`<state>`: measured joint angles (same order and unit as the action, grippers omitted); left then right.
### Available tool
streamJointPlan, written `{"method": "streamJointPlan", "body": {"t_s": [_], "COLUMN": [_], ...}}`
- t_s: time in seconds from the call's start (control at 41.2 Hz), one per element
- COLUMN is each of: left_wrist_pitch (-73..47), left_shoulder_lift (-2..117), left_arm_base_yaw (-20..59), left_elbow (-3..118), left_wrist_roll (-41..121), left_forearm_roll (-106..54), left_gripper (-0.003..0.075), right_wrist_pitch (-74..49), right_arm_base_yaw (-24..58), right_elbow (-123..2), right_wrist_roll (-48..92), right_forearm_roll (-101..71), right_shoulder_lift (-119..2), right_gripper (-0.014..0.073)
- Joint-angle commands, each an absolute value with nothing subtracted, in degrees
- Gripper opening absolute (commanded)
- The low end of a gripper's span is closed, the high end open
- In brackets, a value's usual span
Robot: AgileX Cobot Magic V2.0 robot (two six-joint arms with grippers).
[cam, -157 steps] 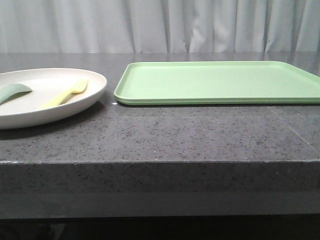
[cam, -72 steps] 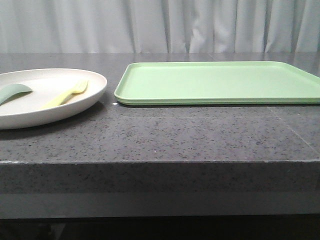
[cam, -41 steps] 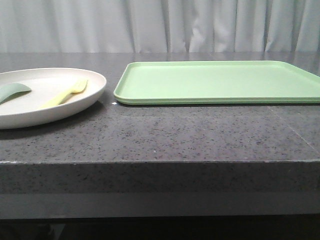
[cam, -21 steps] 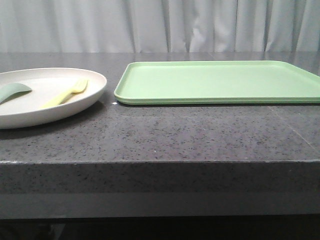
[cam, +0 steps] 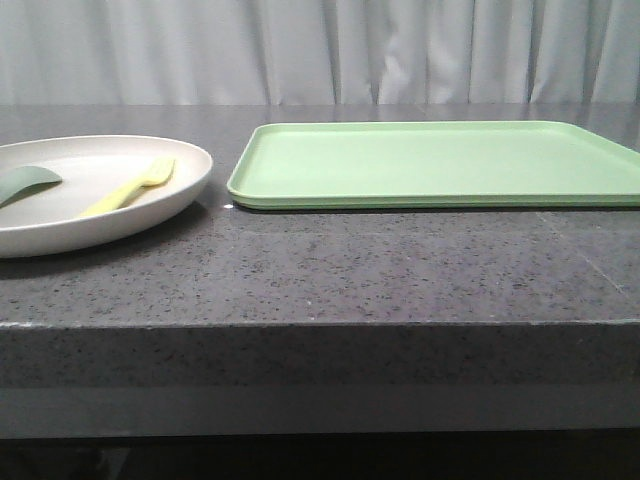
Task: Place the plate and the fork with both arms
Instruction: 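Lower the left gripper and pinch the cream plate's rim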
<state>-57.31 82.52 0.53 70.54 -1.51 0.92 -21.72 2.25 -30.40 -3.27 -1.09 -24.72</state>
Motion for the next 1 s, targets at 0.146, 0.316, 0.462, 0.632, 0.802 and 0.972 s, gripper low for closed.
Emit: {"method": "streamJointPlan", "body": {"t_s": [0.146, 0.316, 0.462, 0.632, 0.802, 0.972], "left_wrist_pitch": [-57.6, -57.6, -57.5, -57.5, -57.5, -57.4], "left_shoulder_lift": [89.7, 92.0, 92.6, 92.6, 92.6, 92.6], "left_arm_base_yaw": [0.4, 0.5, 0.7, 0.7, 0.7, 0.7], "left_elbow": [75.4, 75.4, 75.4, 75.4, 75.4, 75.4], "left_wrist_roll": [-1.3, -1.3, -1.3, -1.3, -1.3, -1.3], "left_forearm_roll": [0.8, 0.8, 0.4, 0.4, -0.7, -1.9], "left_gripper": [0.0566, 0.0566, 0.0566, 0.0566, 0.0444, 0.0182], "right_wrist_pitch": [-17.2, -17.2, -17.1, -16.7, -16.7, -16.6], "right_arm_base_yaw": [2.1, 2.1, 2.1, 2.1, 2.1, 2.1], "right_elbow": [-32.2, -32.2, -32.2, -32.2, -32.2, -32.2], "right_wrist_roll": [-3.1, -3.1, -3.1, -3.1, -3.1, -3.1], "right_forearm_roll": [-1.1, -1.1, -1.1, -1.1, -1.1, -1.1], "right_shoulder_lift": [-25.5, -25.5, -25.5, -25.5, -25.5, -25.5], "right_gripper": [0.0582, 0.0582, 0.0582, 0.0582, 0.0582, 0.0582]}}
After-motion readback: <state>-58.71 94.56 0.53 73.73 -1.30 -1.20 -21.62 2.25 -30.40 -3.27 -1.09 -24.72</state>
